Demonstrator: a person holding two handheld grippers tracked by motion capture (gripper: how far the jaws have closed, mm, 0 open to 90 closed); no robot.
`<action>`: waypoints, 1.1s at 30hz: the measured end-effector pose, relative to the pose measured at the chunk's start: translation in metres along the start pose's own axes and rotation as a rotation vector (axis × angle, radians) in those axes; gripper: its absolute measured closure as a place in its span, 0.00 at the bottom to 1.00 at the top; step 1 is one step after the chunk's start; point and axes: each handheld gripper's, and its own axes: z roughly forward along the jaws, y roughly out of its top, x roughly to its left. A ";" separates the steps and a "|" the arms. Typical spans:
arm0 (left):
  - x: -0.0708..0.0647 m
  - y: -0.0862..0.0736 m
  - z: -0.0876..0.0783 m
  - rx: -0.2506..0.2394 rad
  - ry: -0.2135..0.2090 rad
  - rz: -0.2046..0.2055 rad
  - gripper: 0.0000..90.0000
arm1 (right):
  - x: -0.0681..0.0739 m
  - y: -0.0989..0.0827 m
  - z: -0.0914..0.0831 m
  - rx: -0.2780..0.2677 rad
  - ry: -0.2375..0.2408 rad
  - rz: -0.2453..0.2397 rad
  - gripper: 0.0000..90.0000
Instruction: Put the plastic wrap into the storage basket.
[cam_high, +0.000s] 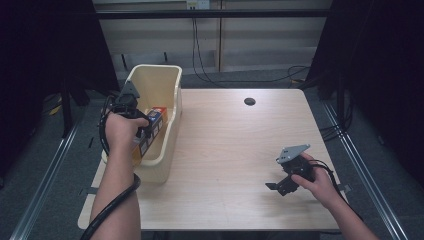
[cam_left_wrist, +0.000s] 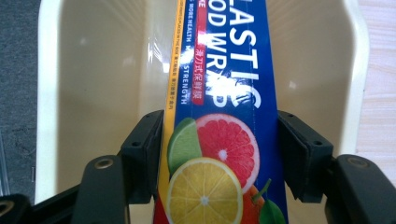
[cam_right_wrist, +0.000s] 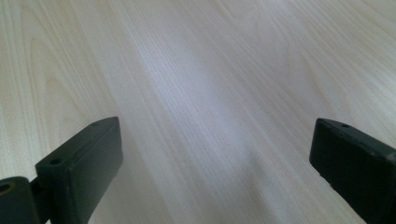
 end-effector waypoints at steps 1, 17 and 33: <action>0.001 0.001 -0.004 -0.024 -0.014 -0.017 0.42 | 0.000 0.000 0.000 0.001 -0.002 -0.001 0.03; -0.007 0.006 -0.027 -0.115 -0.066 0.025 0.31 | -0.001 0.000 -0.001 -0.001 -0.003 0.004 0.03; -0.015 0.009 -0.033 -0.158 -0.116 0.071 0.19 | -0.001 -0.001 -0.002 -0.004 -0.004 0.011 0.03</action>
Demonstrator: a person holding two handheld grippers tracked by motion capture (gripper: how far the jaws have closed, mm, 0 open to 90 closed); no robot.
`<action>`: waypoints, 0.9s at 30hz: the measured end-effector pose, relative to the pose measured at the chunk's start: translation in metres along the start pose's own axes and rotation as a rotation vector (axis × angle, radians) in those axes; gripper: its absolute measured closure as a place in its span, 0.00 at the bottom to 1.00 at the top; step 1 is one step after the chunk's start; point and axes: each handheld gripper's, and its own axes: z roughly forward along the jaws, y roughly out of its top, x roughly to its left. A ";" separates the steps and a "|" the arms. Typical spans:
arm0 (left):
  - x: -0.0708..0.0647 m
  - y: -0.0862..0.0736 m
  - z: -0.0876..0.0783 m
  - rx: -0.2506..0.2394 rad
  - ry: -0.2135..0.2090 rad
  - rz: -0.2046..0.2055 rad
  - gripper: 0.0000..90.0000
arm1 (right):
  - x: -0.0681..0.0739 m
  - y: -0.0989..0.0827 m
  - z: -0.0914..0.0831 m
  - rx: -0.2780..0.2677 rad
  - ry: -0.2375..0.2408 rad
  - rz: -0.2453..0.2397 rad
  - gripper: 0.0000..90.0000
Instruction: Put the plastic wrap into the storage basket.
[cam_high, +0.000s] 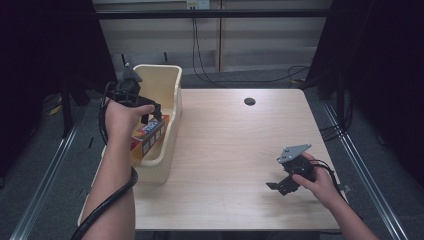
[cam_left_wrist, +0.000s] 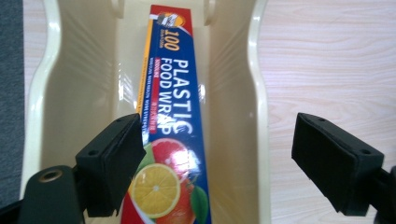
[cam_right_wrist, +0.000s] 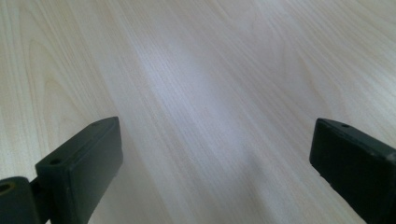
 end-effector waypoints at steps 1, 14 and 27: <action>-0.001 0.000 0.000 -0.002 -0.002 0.003 0.18 | 0.000 0.000 0.000 0.001 0.005 0.003 0.03; -0.016 0.001 0.002 -0.028 -0.066 0.065 0.16 | 0.001 0.000 -0.001 -0.005 0.006 0.003 0.03; -0.035 0.002 0.008 -0.039 -0.106 0.127 0.15 | 0.001 0.000 0.000 -0.005 0.011 -0.001 0.03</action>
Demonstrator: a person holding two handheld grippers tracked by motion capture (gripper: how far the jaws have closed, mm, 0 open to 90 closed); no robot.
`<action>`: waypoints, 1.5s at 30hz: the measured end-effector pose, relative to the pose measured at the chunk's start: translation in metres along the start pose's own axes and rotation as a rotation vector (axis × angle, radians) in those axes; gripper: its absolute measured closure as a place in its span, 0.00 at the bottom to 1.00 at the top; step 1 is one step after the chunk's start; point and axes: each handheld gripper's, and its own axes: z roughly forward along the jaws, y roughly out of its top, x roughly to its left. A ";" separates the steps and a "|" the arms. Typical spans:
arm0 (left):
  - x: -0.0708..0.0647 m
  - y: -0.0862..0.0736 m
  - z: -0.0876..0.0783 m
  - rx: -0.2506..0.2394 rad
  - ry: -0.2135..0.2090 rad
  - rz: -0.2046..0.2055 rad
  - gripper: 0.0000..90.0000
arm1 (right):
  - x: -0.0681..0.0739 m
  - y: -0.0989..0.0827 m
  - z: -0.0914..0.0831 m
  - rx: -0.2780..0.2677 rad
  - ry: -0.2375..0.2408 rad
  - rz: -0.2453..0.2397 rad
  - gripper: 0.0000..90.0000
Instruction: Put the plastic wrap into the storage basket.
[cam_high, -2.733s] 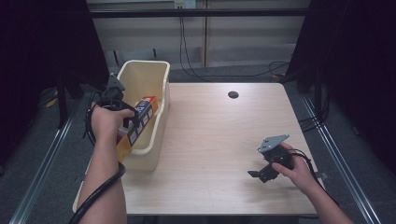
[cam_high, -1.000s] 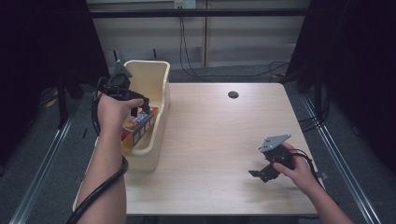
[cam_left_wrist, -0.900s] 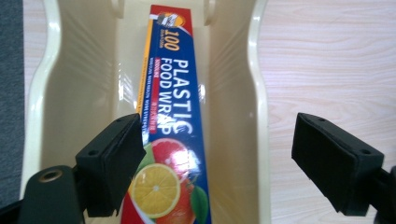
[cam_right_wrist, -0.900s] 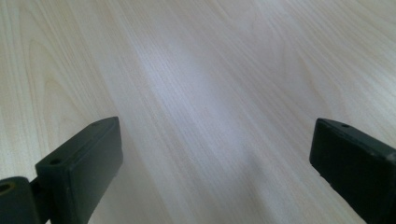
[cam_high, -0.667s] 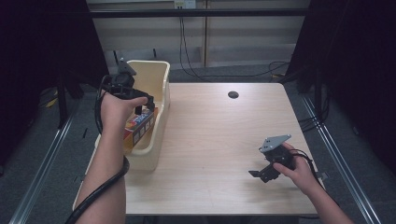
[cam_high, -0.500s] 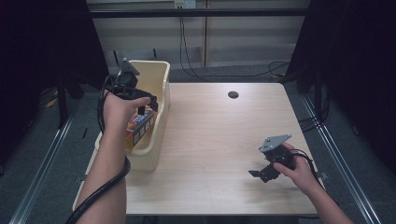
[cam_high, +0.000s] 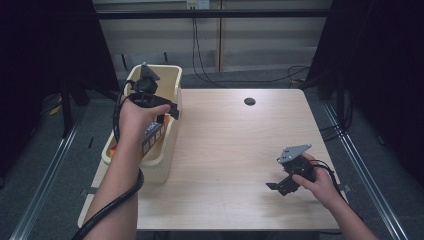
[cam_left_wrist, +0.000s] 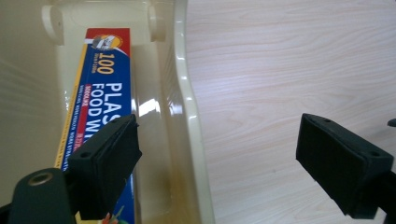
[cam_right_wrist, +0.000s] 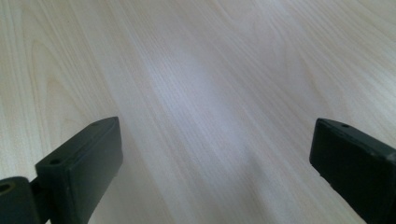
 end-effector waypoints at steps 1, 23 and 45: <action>0.000 0.000 0.000 0.000 0.000 0.000 0.15 | 0.000 0.000 0.000 0.000 0.000 0.000 0.03; -0.039 0.001 0.015 -0.005 -0.091 0.127 0.13 | 0.001 0.000 0.002 0.004 0.003 -0.007 0.03; -0.064 -0.016 0.043 0.001 -0.199 0.217 0.12 | 0.002 -0.001 0.004 0.011 -0.003 -0.011 0.03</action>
